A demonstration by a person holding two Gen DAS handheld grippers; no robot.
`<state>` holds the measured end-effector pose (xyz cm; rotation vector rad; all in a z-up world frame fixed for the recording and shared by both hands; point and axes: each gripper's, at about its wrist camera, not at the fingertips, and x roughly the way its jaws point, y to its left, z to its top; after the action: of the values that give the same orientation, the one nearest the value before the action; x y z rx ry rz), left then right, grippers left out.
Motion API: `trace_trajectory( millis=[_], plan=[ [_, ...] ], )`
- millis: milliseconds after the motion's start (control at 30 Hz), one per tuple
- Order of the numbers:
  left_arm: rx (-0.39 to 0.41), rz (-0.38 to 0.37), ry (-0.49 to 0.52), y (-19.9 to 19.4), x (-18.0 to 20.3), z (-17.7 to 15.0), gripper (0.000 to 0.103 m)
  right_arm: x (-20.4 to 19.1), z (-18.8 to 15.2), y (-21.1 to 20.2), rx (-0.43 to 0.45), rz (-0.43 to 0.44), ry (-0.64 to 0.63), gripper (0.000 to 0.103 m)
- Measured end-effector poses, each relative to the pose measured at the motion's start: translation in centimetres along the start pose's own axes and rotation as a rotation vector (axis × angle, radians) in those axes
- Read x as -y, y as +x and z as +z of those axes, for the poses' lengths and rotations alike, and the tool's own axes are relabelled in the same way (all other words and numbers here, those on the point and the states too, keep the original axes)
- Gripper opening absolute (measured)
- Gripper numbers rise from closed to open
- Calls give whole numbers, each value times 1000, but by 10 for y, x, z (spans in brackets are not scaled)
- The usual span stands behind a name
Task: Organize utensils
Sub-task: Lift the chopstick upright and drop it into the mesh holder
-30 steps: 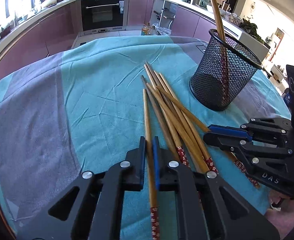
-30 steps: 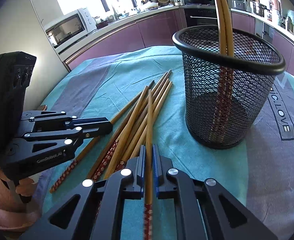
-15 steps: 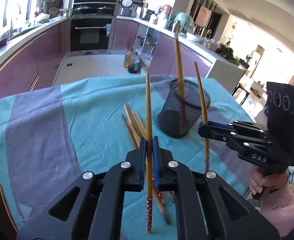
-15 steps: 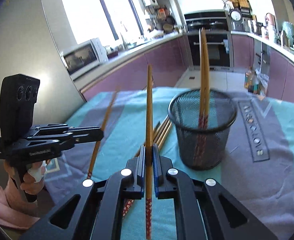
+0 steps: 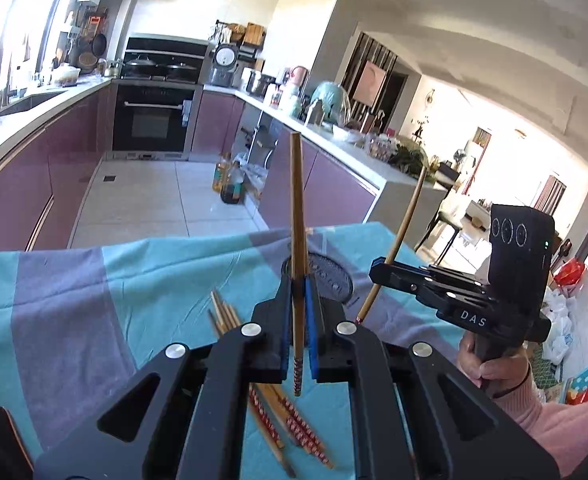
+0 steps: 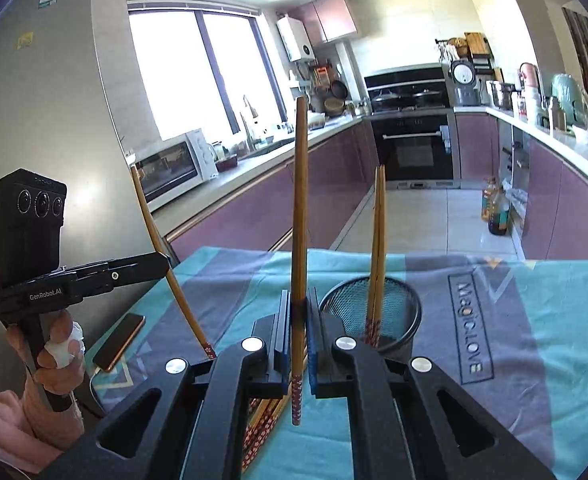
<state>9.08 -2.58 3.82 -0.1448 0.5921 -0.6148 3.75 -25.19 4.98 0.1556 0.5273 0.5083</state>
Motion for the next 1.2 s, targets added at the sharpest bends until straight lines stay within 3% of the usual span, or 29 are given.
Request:
trace_trajectory(
  millis=[267,533,867,1200],
  plan=[
    [75,-37,9,10,21,40,7,10,35,-11,81,-43,-31,6],
    [108,4,62,28,44,64,7,27,53,-4,115,-91,-29,6],
    [-43,45,101,83,51,43,7,41,37,39,-24,-136,-33,6],
    [-168,29,107,127,38,27,7,41,20,72,-200,-148,-54,6]
  ],
)
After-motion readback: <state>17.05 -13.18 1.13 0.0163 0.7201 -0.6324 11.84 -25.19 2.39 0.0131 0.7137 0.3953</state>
